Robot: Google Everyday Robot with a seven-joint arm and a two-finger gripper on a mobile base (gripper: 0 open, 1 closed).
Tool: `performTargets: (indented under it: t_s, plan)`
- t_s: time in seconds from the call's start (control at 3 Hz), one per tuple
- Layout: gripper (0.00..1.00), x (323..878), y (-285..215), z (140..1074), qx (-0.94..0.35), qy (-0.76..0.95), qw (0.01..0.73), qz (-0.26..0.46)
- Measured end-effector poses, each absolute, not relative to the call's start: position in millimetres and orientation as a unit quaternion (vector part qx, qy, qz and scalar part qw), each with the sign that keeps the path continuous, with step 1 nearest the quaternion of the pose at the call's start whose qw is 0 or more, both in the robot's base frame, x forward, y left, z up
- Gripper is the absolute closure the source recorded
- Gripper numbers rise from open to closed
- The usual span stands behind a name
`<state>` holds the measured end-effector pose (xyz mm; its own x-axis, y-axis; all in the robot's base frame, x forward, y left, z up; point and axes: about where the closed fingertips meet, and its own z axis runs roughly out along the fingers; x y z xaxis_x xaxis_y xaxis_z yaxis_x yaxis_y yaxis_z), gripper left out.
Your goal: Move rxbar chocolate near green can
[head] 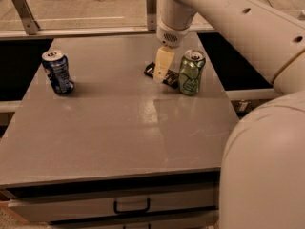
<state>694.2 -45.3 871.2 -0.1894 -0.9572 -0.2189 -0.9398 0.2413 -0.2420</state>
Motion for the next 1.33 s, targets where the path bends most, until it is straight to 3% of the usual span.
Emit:
performTargets:
  t_s: [0.33, 0.67, 1.33]
  plan:
    - [0.0, 700, -41, 887, -0.61, 0.77, 0.188, -0.022]
    - [0.0, 715, -58, 926, -0.569, 0.778, 0.266, 0.005]
    - [0.0, 716, -159, 1047, -0.447, 0.765, 0.464, 0.006]
